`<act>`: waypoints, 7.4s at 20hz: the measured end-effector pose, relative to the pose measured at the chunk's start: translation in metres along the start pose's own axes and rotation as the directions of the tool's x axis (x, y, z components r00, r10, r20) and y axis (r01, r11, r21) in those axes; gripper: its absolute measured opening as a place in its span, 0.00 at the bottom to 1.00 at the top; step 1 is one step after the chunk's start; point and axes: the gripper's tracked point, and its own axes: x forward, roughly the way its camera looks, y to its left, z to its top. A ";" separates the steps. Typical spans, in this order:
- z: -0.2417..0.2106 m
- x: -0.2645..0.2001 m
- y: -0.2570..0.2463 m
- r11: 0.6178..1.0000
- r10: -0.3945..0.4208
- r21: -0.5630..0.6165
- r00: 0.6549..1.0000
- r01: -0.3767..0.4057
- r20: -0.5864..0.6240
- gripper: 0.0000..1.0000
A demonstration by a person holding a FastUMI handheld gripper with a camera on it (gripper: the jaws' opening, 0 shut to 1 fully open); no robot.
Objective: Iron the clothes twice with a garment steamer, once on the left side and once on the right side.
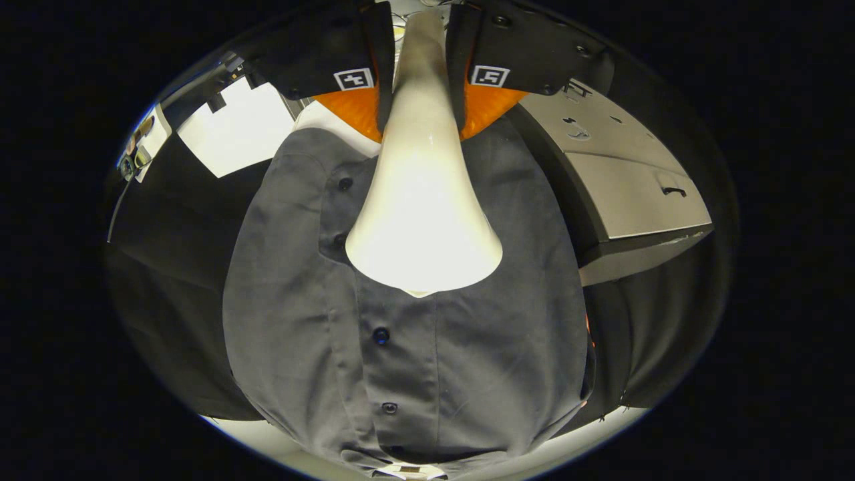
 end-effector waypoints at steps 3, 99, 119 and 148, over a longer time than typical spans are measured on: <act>0.033 -0.015 -0.012 1.000 0.002 0.002 0.999 -0.002 0.040 0.39; 0.011 0.013 -0.108 0.997 -0.074 -0.016 0.995 0.073 -0.064 0.39; 0.221 -0.107 -0.085 0.998 -0.028 -0.038 0.948 0.042 0.318 0.39; 0.245 -0.167 -0.100 0.997 -0.040 -0.038 0.904 0.062 0.425 0.38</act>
